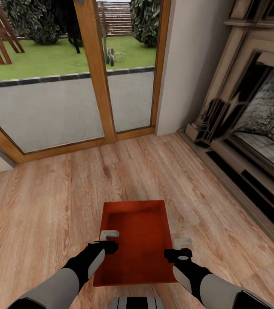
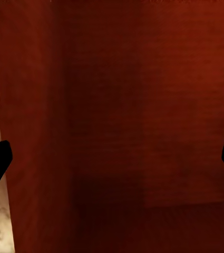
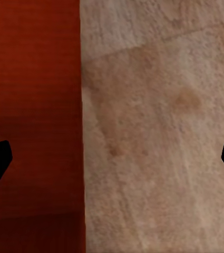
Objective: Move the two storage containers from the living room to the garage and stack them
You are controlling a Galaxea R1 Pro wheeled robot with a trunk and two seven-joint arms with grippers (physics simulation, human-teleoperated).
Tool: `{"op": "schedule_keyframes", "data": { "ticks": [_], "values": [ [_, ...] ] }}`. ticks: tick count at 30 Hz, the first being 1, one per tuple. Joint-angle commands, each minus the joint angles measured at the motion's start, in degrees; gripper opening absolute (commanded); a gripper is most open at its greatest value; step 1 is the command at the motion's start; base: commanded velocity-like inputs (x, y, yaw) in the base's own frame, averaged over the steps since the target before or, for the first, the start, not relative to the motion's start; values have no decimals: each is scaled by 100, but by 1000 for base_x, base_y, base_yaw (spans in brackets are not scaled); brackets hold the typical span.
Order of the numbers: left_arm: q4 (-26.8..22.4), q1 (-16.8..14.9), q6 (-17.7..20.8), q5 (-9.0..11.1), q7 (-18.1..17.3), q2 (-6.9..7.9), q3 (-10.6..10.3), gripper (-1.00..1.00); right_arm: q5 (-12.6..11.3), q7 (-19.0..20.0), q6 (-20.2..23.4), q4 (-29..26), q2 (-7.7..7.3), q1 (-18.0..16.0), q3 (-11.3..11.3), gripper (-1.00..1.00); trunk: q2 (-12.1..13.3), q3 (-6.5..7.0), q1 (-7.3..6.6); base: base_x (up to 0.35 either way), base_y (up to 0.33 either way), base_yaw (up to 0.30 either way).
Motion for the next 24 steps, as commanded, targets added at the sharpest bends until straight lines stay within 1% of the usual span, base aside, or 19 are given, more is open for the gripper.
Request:
{"op": "schedule_keyframes", "data": {
  "ticks": [1,12,17,20,24],
  "values": [
    [-12,-1,22,61,48,5,-45,100,-55,-22,-12,-4,0,-1,51,100,-1,-4,-1,0,0,0],
    [-12,-1,9,69,46,47,-19,100,-51,-14,-14,-4,7,-2,54,100,-1,-4,-1,0,0,0],
    [-4,-1,-1,97,46,219,-8,100,-51,-9,-12,-4,7,-4,54,100,-1,-4,-1,0,0,0],
    [-3,-1,5,119,35,353,0,100,-51,8,-12,-4,7,1,54,100,-1,-4,-1,0,0,0],
    [9,-1,12,128,16,430,3,100,-51,50,-9,-4,7,1,54,100,-1,-4,-1,0,0,0]
  ]
}}
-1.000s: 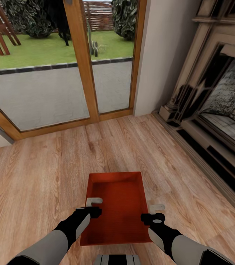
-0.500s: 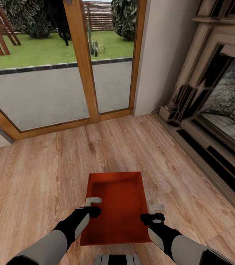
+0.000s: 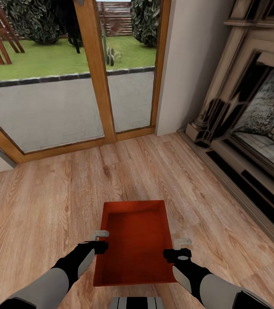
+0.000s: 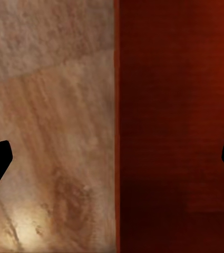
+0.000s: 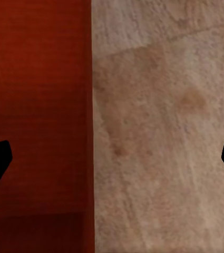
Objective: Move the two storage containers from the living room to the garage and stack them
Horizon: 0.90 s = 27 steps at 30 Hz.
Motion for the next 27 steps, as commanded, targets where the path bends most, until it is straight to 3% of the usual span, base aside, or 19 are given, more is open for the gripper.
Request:
{"op": "schedule_keyframes", "data": {
  "ticks": [1,27],
  "values": [
    [-9,-1,26,63,45,8,-48,100,-58,-24,-12,-4,-1,-3,49,100,-1,-4,-1,0,0,0],
    [18,-1,2,72,41,-16,-30,100,-67,123,-9,4,-59,-3,42,100,-1,-4,-1,0,0,0]
  ]
}}
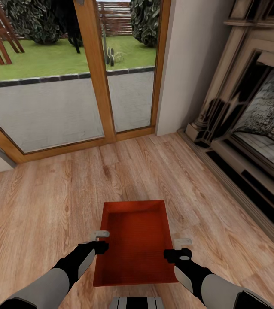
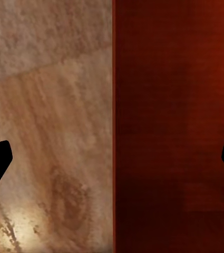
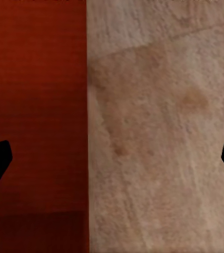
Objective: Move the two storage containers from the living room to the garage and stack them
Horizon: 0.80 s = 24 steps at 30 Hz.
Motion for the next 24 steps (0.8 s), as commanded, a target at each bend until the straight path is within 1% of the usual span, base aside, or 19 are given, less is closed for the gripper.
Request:
{"op": "schedule_keyframes", "data": {
  "ticks": [1,10,24],
  "values": [
    [-12,-1,26,61,46,4,-48,100,-57,-26,-10,-5,0,-5,50,100,-1,-4,-1,0,0,0],
    [-10,-1,26,61,46,4,-48,100,-48,-19,-17,-3,43,-8,70,100,-1,-4,-1,0,0,0],
    [-10,-1,26,61,46,4,-48,100,-48,-17,-18,-5,53,-7,73,100,-1,-4,-1,0,0,0]
  ]
}}
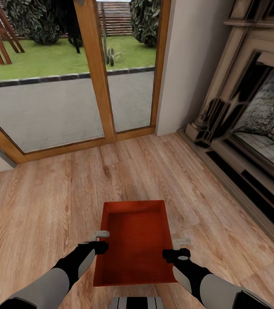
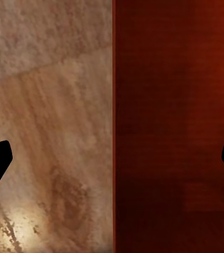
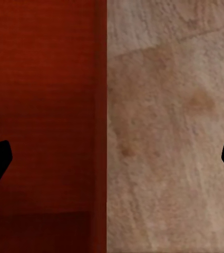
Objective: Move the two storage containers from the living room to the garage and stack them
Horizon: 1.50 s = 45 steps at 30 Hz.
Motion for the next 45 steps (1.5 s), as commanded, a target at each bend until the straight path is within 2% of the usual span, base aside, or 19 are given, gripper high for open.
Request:
{"op": "schedule_keyframes", "data": {
  "ticks": [1,5,29,41,45],
  "values": [
    [-12,-1,26,61,46,4,-48,100,-58,-27,-11,-3,-2,-2,49,100,-1,-4,-1,0,0,0],
    [-12,-1,26,61,46,4,-48,100,-58,-25,-11,-5,-4,0,49,100,-1,-4,-1,0,0,0],
    [-3,-1,26,61,38,4,-48,100,-58,-24,-11,-1,-5,-5,49,100,-964,-434,526,0,0,0],
    [-12,-1,26,60,41,4,-47,100,-50,-24,-11,-2,-5,-2,49,100,-964,-434,526,0,0,0],
    [-5,-1,26,61,38,4,-47,100,-49,-22,-11,-6,-5,-5,49,100,-1124,-506,614,0,0,0]
  ]
}}
